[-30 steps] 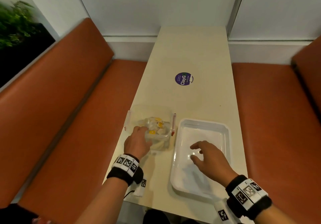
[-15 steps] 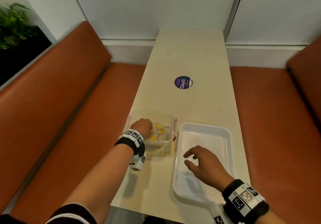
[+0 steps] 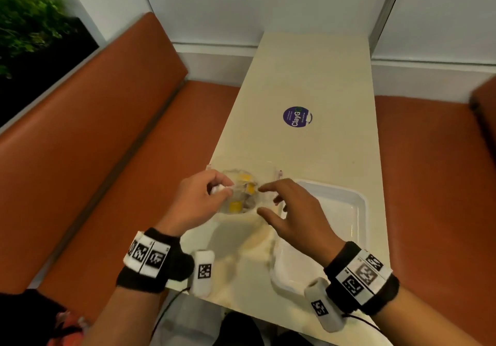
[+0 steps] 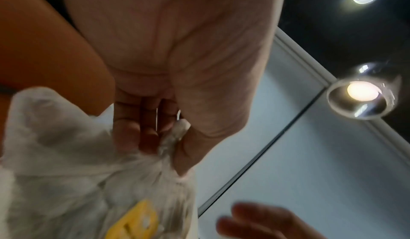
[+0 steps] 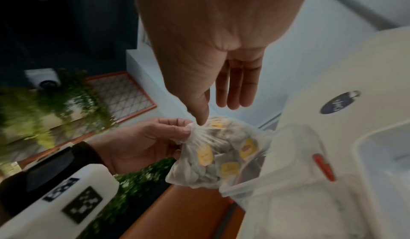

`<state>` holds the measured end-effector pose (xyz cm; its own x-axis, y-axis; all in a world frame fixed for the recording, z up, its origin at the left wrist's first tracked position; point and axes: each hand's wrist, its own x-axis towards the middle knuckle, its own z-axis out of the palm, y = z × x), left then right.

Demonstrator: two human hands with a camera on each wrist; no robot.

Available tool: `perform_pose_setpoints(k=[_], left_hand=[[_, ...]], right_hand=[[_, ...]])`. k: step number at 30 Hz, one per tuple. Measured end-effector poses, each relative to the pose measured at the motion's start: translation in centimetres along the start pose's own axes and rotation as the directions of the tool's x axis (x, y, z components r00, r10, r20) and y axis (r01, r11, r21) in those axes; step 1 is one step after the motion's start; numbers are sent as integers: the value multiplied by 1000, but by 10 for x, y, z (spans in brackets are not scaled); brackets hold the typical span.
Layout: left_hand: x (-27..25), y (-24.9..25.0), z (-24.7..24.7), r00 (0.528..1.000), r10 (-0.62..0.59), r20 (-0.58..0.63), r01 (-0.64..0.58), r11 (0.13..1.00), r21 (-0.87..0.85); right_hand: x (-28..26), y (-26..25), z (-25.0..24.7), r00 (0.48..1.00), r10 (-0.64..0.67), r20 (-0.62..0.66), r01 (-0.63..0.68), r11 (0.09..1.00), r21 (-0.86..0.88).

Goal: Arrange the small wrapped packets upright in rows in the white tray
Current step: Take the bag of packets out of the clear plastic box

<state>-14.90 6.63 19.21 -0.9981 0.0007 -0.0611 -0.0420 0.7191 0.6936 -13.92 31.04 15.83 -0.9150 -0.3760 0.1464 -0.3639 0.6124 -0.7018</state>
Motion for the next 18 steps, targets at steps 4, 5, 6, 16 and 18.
perform_pose_setpoints(k=[4,5,6,16,18], left_hand=[[-46,-30,30,979,-191,70,203,945,-258],[-55,-38,40,958,-268,98,285,905,-316],[-63,-46,52,929,-346,135,371,843,-390],[-107,-105,117,758,-538,369,594,334,-732],[-111,-110,114,780,-504,372,561,299,-772]], right_hand=[[5,-17,34,975,-85,204,87,996,-1],[4,-16,47,958,-71,277,69,997,17],[3,-12,60,940,-45,338,32,999,43],[-19,17,139,871,157,465,-252,956,149],[-18,16,139,874,190,447,-293,940,173]])
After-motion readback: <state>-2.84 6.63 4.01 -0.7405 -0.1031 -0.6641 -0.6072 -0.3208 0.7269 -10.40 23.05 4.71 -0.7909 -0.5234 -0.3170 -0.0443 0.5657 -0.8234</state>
